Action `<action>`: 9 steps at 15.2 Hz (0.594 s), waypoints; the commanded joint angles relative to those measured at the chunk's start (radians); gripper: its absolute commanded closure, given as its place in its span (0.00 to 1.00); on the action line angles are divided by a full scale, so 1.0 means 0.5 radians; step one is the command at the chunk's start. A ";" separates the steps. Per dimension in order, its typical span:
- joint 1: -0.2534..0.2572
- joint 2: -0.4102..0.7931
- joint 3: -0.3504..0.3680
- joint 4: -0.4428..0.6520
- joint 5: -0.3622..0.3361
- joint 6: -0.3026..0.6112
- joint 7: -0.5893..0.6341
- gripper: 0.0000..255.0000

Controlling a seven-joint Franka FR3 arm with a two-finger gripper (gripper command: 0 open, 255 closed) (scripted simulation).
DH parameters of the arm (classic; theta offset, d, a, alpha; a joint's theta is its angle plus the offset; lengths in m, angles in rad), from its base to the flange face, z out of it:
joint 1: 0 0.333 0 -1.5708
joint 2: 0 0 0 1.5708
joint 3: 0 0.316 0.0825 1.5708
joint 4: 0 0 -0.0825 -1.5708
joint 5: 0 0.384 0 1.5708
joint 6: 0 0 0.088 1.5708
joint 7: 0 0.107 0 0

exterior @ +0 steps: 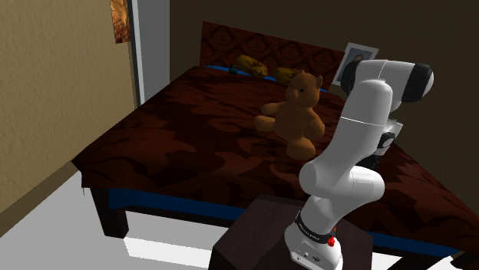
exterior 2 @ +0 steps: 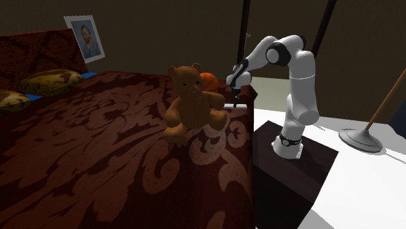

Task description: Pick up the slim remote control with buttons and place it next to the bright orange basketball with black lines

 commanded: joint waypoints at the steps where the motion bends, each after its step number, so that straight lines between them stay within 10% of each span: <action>1: 0.000 0.000 -0.001 0.000 -0.001 -0.001 0.001 0.00; 5: 0.182 -0.285 -0.214 0.022 -0.373 -0.192 0.260 0.00; 9: 0.177 -0.286 -0.209 0.022 -0.375 -0.192 0.262 0.00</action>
